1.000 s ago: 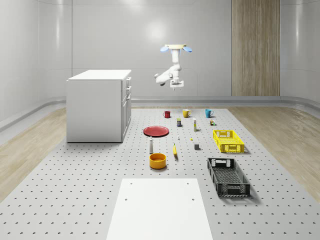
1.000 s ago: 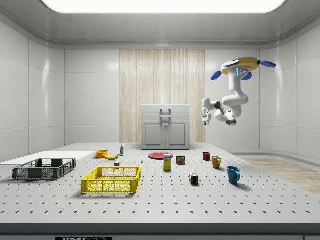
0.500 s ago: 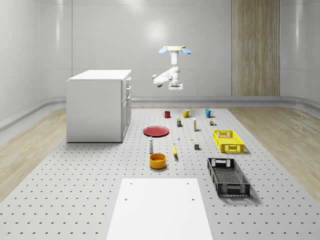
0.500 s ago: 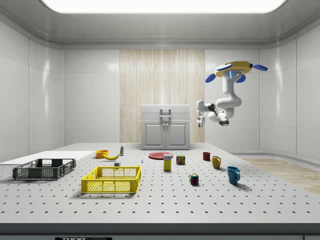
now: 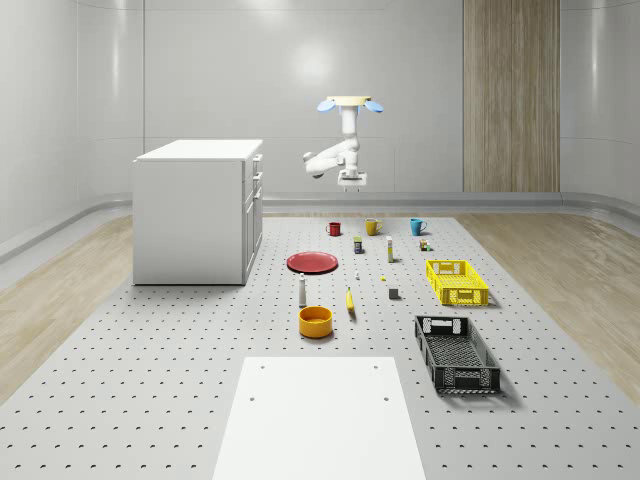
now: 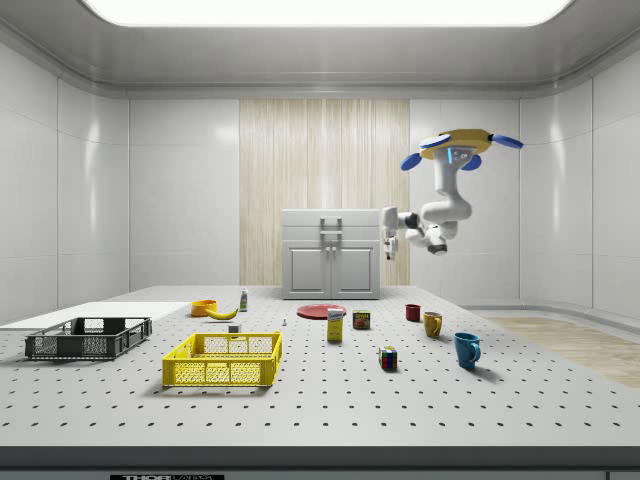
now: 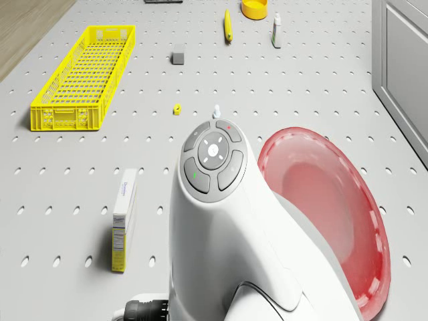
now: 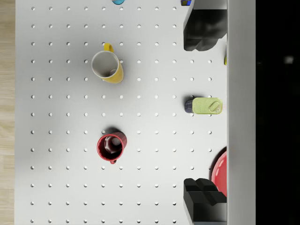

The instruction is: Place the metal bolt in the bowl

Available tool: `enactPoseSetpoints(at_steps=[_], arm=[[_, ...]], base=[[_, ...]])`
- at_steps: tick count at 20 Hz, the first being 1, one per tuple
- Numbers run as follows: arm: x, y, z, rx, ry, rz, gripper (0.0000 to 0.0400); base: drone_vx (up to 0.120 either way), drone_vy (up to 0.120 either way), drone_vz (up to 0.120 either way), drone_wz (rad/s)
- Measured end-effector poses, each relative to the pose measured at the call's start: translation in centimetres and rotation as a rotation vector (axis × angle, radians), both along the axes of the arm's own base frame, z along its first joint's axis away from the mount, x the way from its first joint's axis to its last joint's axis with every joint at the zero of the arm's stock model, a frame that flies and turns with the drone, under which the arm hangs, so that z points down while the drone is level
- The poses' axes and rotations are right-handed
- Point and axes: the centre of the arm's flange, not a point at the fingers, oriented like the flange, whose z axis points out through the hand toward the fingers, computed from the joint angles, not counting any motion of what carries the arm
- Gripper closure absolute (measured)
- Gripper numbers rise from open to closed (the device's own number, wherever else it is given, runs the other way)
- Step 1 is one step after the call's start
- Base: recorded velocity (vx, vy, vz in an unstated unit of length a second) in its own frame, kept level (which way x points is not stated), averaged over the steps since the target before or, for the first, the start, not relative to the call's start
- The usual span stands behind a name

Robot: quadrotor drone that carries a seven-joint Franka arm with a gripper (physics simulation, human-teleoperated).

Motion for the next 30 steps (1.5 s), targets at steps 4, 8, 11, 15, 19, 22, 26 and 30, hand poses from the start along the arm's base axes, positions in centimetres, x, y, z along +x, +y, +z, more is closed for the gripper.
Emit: enactPoseSetpoints(at_steps=[4,8,11,15,19,22,26,30], arm=[[0.00,-0.01,0.00,-0.001,0.000,0.000,0.0000],[0.00,-0.01,0.00,-0.001,0.000,0.000,0.0000],[0.00,-0.01,0.00,-0.001,0.000,0.000,0.0000],[0.00,-0.01,0.00,-0.001,0.000,0.000,0.0000],[0.00,-0.01,0.00,-0.001,0.000,0.000,0.0000],[0.00,-0.01,0.00,-0.001,0.000,0.000,0.0000],[0.00,-0.01,-0.01,-0.001,0.000,0.000,0.0000],[0.00,-0.01,-0.01,-0.001,0.000,0.000,0.0000]], base=[[0.120,0.000,-0.090,0.000],[0.120,0.000,-0.120,0.000],[0.120,0.000,-0.120,0.000],[0.120,0.000,-0.060,0.000],[0.120,0.000,0.000,0.000],[0.120,0.000,-0.107,0.000],[0.120,0.000,-0.120,0.000],[0.120,0.000,-0.070,0.000]])
